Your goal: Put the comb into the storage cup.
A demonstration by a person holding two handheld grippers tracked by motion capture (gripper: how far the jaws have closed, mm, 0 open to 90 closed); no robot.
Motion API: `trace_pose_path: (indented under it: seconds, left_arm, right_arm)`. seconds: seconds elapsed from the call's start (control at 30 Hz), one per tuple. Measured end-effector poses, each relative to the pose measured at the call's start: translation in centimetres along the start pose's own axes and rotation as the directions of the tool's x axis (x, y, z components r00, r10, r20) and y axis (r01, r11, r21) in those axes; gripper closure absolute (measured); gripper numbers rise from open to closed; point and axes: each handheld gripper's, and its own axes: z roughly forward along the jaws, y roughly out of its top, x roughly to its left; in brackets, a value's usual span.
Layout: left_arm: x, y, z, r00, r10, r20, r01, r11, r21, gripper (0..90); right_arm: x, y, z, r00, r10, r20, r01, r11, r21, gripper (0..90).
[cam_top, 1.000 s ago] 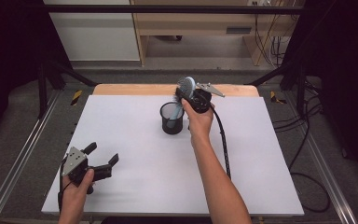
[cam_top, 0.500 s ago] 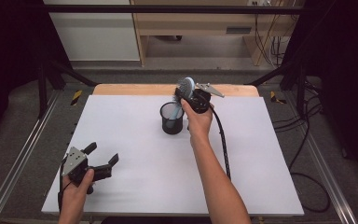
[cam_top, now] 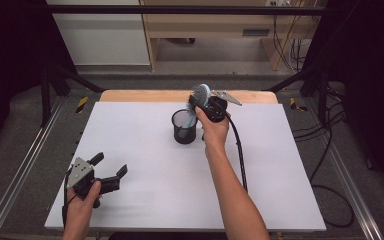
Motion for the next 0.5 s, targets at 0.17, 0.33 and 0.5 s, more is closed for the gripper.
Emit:
trace_pose_path:
  seconds: [0.17, 0.33, 0.5]
  left_arm:
    - [-0.02, 0.00, 0.03, 1.0000, 0.000, 0.002, 0.000, 1.0000, 0.001, 2.6]
    - [-0.05, -0.01, 0.04, 1.0000, 0.001, 0.004, -0.001, 1.0000, 0.001, 2.7]
    - [-0.07, -0.02, 0.06, 1.0000, 0.002, 0.006, -0.002, 1.0000, 0.002, 2.7]
  right_arm:
    - [-0.17, -0.06, -0.11, 1.0000, 0.008, 0.003, -0.008, 1.000, -0.001, 49.4]
    - [-0.44, -0.05, -0.23, 0.9998, 0.020, 0.007, -0.020, 1.000, 0.002, 48.7]
    - [-0.65, -0.05, -0.27, 0.9995, 0.030, 0.010, -0.030, 1.000, 0.002, 48.1]
